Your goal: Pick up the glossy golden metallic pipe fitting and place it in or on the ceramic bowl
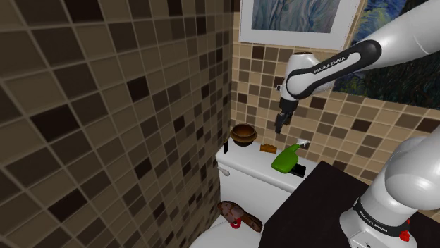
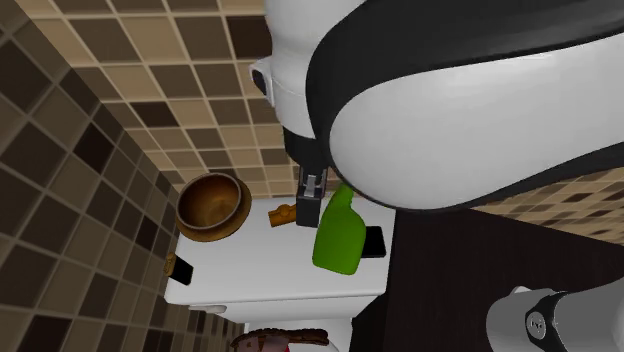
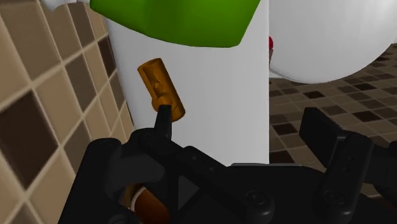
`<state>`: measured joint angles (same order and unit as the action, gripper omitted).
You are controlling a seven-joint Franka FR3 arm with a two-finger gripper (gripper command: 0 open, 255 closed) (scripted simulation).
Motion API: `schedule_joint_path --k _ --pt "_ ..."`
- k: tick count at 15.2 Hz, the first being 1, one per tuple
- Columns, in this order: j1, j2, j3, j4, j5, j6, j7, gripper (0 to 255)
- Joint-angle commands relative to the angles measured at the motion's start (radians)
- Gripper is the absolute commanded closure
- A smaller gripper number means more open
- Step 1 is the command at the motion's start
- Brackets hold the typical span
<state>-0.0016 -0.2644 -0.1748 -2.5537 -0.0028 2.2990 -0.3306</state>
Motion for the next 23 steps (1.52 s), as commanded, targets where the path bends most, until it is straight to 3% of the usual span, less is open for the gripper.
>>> schedule_joint_path --k 1,13,23 --pt "0.004 0.081 -0.009 0.012 0.001 0.069 -0.032 0" --pt "-0.019 0.58 -0.005 0.192 0.061 0.385 -0.229 0" --pt "-0.042 0.695 0.022 0.217 0.093 0.474 -0.255 0"
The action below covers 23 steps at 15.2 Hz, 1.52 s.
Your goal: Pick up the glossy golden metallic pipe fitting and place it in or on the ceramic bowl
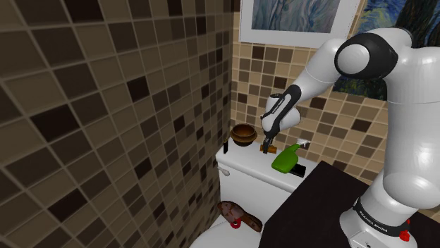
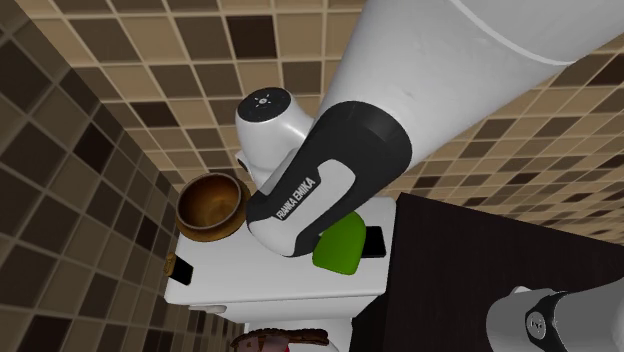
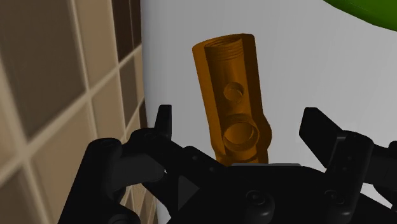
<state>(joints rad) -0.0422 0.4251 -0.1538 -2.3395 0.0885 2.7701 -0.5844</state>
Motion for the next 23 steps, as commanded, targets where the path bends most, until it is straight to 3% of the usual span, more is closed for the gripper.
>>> schedule_joint_path --k 1,6,7,16,23 --pt "-0.002 0.005 0.001 0.003 0.001 0.003 -0.001 0" --pt "-0.001 0.005 0.001 0.003 0.001 0.003 -0.001 0" --pt "-0.001 0.005 0.001 0.003 0.001 0.003 -0.001 255" --pt "-0.002 0.005 0.001 0.003 0.001 0.003 -0.001 255" --pt "0.017 -0.091 -0.023 -0.014 -0.027 -0.076 0.017 255"
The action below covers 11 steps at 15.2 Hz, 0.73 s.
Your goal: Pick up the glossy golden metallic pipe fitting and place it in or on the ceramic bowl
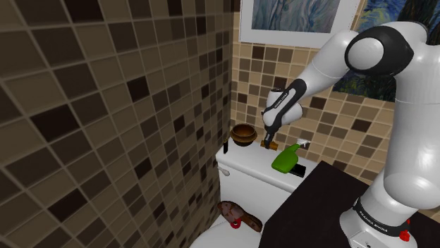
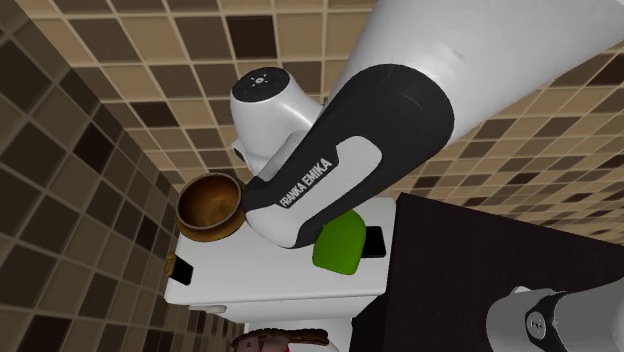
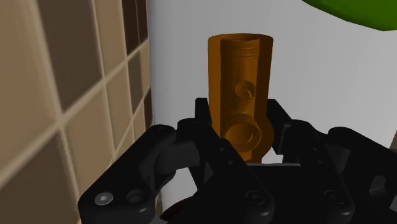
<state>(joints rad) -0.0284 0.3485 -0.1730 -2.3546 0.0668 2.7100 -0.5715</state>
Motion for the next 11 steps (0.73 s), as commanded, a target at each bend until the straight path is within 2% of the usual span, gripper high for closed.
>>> schedule_joint_path --k 1,11 --pt "0.005 -0.027 -0.007 0.0 -0.009 -0.028 0.007 255" --pt "0.022 -0.154 -0.029 -0.002 -0.052 -0.15 0.034 255"
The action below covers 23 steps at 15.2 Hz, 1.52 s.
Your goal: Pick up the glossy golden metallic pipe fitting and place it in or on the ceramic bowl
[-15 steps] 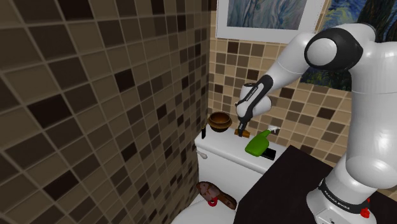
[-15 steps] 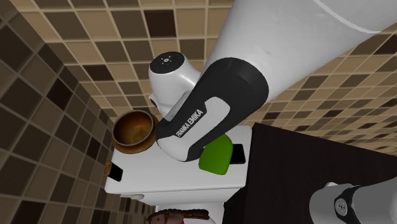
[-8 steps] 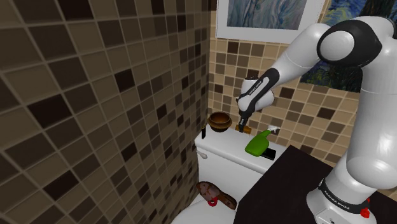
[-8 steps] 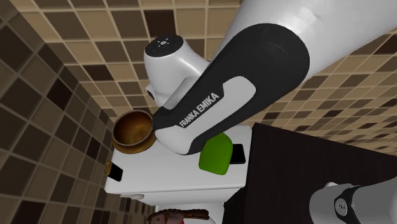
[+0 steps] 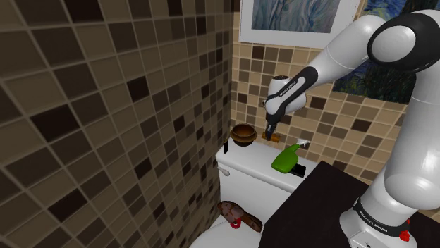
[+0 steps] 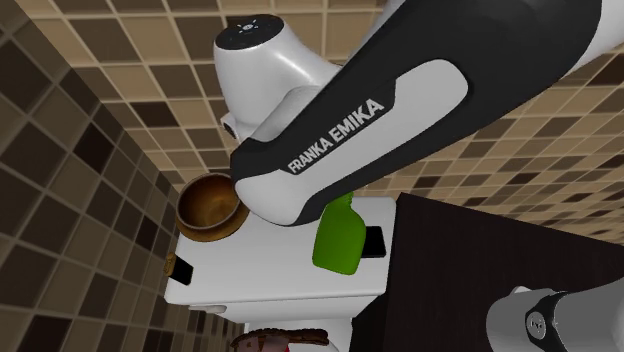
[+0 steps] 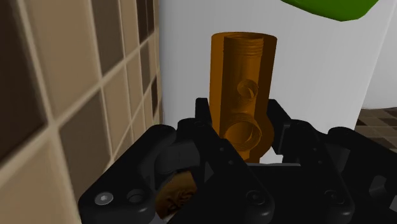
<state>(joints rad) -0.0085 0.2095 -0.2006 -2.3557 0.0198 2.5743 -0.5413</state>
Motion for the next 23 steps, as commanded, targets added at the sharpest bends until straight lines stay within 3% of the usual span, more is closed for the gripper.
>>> schedule_joint_path --k 1,15,23 --pt "0.003 -0.027 -0.003 0.0 -0.009 -0.028 0.006 255" --pt "0.01 -0.168 -0.012 0.036 -0.051 -0.201 0.033 255" --pt "0.042 0.086 0.031 0.391 0.003 -0.308 0.078 255"
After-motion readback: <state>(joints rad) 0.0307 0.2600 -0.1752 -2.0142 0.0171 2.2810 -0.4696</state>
